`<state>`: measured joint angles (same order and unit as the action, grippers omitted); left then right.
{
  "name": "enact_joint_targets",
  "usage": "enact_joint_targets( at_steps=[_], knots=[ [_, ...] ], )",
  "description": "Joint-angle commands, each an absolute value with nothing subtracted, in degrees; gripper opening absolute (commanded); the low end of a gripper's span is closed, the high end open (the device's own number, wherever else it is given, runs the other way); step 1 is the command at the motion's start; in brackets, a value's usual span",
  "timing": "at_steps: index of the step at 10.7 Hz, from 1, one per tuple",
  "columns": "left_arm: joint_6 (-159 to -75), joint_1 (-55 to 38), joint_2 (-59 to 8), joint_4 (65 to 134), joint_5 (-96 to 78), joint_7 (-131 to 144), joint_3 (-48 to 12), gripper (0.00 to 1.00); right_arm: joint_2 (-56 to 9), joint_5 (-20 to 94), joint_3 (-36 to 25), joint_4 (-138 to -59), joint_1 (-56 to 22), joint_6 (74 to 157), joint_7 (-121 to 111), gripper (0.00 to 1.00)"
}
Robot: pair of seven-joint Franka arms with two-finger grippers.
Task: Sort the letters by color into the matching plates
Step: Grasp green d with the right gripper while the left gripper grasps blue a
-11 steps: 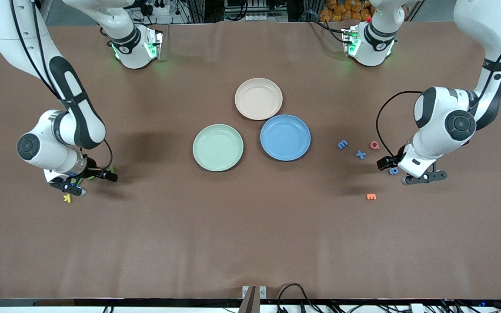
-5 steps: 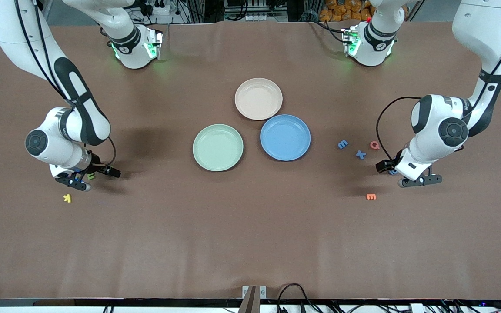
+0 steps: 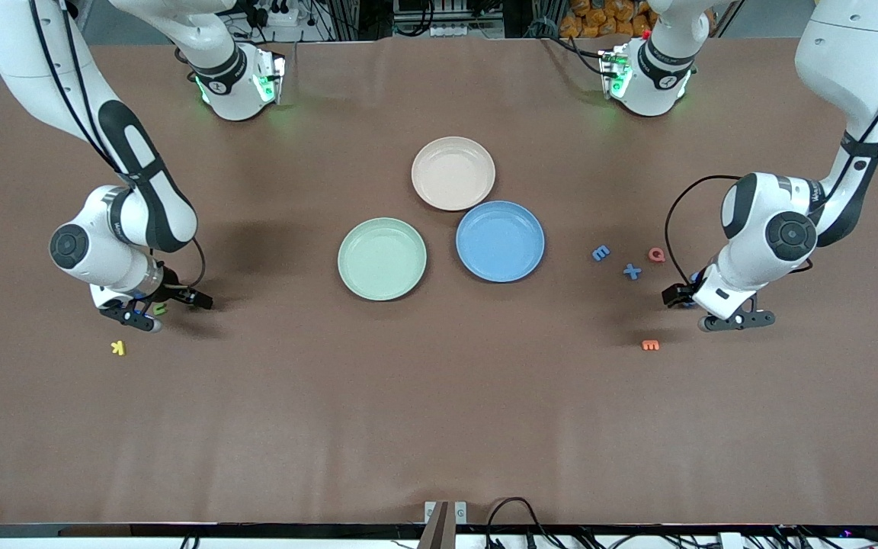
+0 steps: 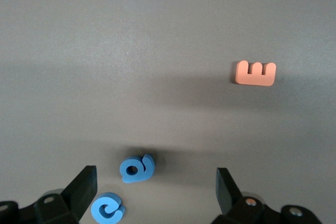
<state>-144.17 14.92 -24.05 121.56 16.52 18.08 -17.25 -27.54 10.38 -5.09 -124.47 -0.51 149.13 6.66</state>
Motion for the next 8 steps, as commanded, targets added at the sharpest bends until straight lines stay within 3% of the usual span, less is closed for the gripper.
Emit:
enact_joint_targets(
  at_steps=[1,5,8],
  knots=[
    [-146.77,16.96,-26.10,121.64,20.74,18.81,-17.67,1.00,-26.63,11.25,-5.01,-125.95,-1.32,150.21,7.29,0.57],
    [-147.82,17.49,-26.89,123.74,20.74,18.90,-17.67,1.00,-26.46,11.25,-5.01,-125.95,-1.23,150.21,7.29,0.38],
    [-149.77,18.28,-27.60,125.42,20.74,18.90,-17.67,1.00,-26.28,11.25,-5.01,-125.95,-1.14,150.12,7.29,0.19]
  ],
)
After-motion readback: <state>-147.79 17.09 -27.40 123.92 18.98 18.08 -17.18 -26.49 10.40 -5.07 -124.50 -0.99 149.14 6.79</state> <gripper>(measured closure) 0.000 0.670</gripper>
